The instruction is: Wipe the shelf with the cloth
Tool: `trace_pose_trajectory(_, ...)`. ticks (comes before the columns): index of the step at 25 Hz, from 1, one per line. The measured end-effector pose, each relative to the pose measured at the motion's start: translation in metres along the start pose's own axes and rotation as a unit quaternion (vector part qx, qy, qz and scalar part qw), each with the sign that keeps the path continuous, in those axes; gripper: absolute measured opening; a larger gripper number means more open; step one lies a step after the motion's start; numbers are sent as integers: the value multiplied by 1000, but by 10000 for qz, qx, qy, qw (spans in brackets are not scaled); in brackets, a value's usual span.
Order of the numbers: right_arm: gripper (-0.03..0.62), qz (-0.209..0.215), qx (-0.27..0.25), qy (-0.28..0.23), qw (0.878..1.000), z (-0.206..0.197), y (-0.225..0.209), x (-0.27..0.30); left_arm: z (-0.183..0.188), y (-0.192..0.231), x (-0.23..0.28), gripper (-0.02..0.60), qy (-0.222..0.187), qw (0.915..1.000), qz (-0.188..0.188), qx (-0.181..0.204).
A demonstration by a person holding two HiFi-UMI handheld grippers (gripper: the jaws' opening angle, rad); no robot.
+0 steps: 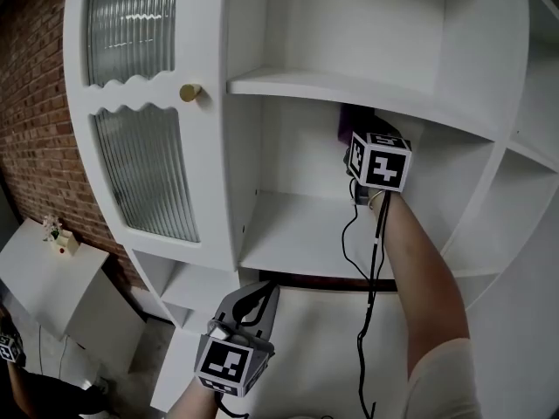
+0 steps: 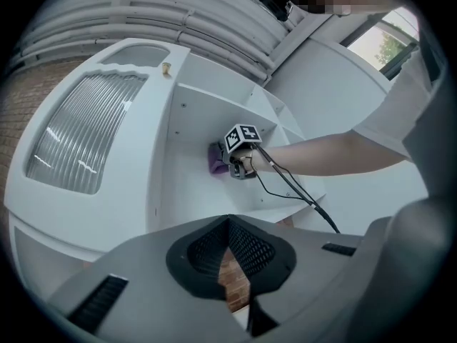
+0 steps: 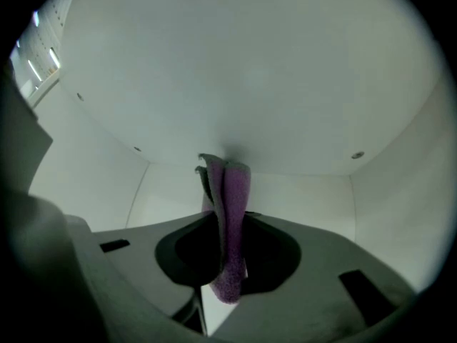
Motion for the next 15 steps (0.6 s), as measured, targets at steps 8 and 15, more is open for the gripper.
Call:
trace_pose_trajectory(8, 80, -437, 809, 294, 9953, -15, -63, -26, -14, -27, 13, 14, 128, 9999, -4, -72)
trace_pose_trajectory(15, 80, -996, 171, 406, 9941, -13, -88, -35, -15, -39, 21, 14, 103, 9999, 21, -123)
Point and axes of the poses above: the fingertips, and each gripper's own axes: x forward along the fingers, y to its left, z out of its top, the point moved 4 cm from there along -x, backward along the fingers, and after that the axes turned 9 degrees about z, right-handed, at the moved point
